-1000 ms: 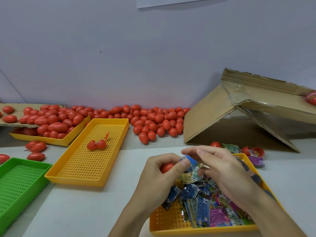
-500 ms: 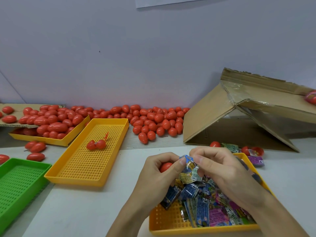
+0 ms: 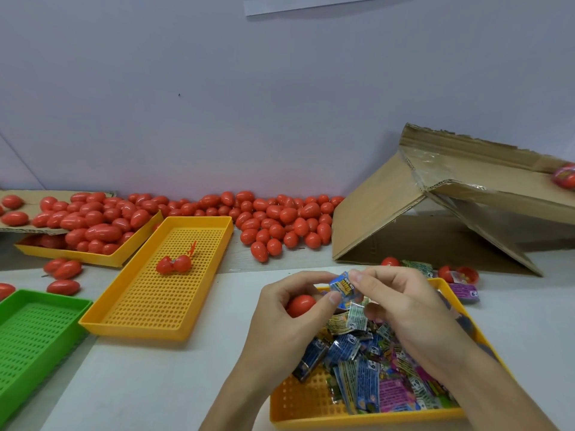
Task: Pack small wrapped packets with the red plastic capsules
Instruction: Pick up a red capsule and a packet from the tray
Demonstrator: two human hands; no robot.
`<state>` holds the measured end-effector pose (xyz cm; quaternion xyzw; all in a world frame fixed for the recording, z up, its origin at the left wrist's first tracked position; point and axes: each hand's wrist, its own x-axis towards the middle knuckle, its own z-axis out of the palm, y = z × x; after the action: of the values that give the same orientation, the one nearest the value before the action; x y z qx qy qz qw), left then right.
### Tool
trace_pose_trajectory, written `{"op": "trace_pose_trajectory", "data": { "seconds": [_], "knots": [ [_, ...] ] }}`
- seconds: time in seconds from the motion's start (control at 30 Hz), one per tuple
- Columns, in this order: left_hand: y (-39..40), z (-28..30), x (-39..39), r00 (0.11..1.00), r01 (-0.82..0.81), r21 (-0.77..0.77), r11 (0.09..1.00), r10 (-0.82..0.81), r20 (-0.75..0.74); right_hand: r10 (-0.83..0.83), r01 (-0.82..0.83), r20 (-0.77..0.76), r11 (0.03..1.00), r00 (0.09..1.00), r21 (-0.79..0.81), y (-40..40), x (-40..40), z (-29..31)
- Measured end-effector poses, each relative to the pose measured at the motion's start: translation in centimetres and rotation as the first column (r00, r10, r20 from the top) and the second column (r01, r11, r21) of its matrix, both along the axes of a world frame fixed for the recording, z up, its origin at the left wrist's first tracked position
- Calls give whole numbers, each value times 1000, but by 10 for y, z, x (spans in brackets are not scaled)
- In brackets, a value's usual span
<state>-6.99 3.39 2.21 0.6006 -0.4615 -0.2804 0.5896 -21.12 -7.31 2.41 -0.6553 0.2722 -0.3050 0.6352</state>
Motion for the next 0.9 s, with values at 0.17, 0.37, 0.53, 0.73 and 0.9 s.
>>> {"op": "trace_pose_trajectory", "data": {
  "seconds": [0.17,0.37,0.53,0.73,0.9],
  "knots": [
    [-1,-1,-1,998,-37,1,999,37,48,-5,2,25,994,1000,109,1,1,2],
    [-4,-2,-3,988,-153,-5,988,153,-30,42,-48,33,983,999,178,3,0,6],
    [-4,-1,-4,984,-179,2,984,179,-7,11,-20,58,989,998,147,4,-1,9],
    [-4,-1,-4,980,-196,0,981,196,-17,53,-63,77,989,996,134,3,-3,11],
    [-4,1,-5,973,-228,-20,973,227,-43,78,-83,44,989,996,123,4,-3,12]
  ]
}}
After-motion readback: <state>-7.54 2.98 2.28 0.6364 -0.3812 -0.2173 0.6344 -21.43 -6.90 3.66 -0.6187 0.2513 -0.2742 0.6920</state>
